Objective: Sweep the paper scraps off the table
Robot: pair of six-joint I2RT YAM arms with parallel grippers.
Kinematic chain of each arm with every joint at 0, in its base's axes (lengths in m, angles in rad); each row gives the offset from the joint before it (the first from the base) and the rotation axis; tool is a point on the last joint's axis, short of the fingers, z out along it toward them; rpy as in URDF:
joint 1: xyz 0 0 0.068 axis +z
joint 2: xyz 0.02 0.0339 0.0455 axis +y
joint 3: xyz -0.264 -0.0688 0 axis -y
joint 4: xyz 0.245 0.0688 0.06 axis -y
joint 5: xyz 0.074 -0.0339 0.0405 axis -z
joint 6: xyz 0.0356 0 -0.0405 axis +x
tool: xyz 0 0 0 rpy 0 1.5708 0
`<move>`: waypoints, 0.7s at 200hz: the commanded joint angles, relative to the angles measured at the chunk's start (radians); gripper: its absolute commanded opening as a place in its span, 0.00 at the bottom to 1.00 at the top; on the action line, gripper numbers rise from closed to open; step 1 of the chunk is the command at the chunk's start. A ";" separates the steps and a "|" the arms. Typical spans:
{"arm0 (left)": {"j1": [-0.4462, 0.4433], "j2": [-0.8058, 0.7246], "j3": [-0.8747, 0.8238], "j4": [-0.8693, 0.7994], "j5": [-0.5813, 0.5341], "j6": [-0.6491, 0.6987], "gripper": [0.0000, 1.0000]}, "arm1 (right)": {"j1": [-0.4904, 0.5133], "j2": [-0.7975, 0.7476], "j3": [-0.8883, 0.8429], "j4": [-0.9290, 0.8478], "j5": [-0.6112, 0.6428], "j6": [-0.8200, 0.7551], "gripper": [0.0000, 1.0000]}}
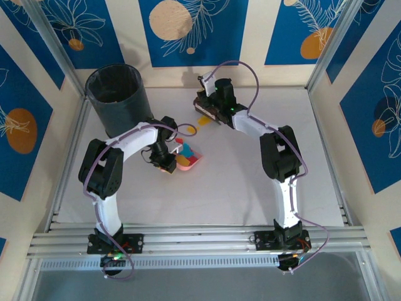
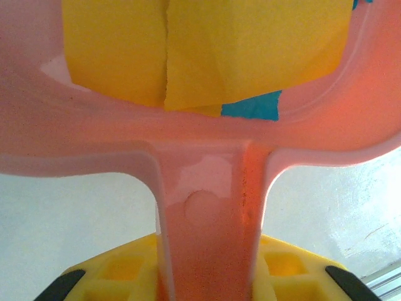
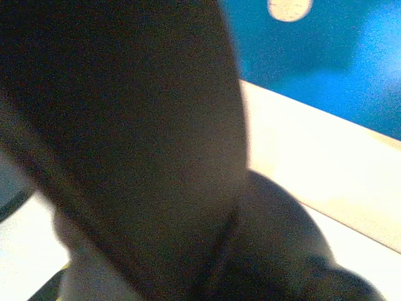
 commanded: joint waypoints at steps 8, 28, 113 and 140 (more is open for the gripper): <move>0.024 0.000 0.000 -0.015 0.010 -0.011 0.00 | 0.020 -0.031 -0.065 -0.087 -0.204 0.007 0.00; 0.033 0.000 -0.005 -0.014 0.009 -0.012 0.00 | 0.026 -0.056 -0.094 -0.101 -0.247 -0.004 0.00; 0.048 0.023 -0.002 0.000 0.022 -0.030 0.00 | 0.073 -0.173 -0.216 -0.181 -0.274 0.025 0.00; 0.048 0.030 0.001 -0.002 0.027 -0.028 0.00 | 0.089 -0.214 -0.253 -0.184 -0.256 0.076 0.00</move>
